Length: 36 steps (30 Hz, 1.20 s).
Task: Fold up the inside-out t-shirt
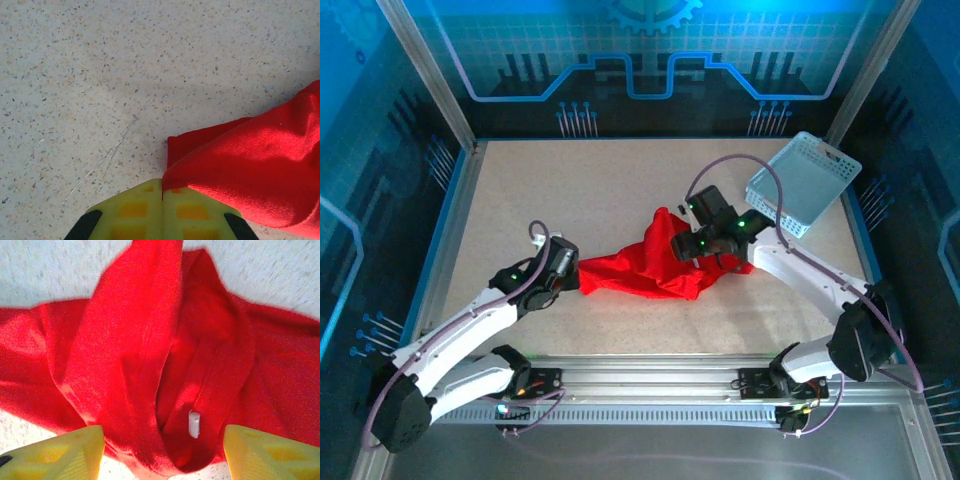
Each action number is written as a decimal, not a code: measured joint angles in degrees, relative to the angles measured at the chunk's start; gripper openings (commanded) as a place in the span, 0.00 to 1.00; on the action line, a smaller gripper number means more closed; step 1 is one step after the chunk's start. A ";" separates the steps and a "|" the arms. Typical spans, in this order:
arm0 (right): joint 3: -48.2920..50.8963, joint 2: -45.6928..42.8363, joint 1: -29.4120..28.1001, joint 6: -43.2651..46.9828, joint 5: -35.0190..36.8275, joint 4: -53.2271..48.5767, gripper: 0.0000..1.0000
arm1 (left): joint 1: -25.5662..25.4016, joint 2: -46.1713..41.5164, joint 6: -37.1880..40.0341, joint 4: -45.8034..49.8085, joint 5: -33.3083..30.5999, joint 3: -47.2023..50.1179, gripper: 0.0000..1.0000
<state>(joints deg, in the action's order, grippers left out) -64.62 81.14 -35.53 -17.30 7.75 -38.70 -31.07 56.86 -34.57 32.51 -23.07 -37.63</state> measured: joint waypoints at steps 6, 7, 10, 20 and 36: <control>4.66 3.34 -1.97 -0.24 -1.81 0.52 0.60 | 0.55 0.63 0.00 -0.04 0.39 0.50 0.00; 4.70 4.13 -2.16 -0.26 -1.79 0.63 0.61 | 0.59 0.63 -0.02 -0.04 0.42 0.57 0.00; 4.70 5.81 -2.60 -0.44 -1.49 1.51 0.62 | 0.61 0.61 -0.02 -0.09 0.44 0.83 0.00; 4.68 8.33 -3.67 -0.79 -0.94 2.84 0.23 | 0.90 0.61 0.00 -0.20 0.42 1.11 0.00; -21.09 -13.35 -0.02 0.48 3.02 -12.72 0.00 | 1.68 -5.77 4.37 0.20 0.02 -7.32 0.00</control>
<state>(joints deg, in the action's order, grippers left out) -85.71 67.79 -35.55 -16.82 10.76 -51.42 -29.39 51.09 -30.20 32.71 -23.05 -44.95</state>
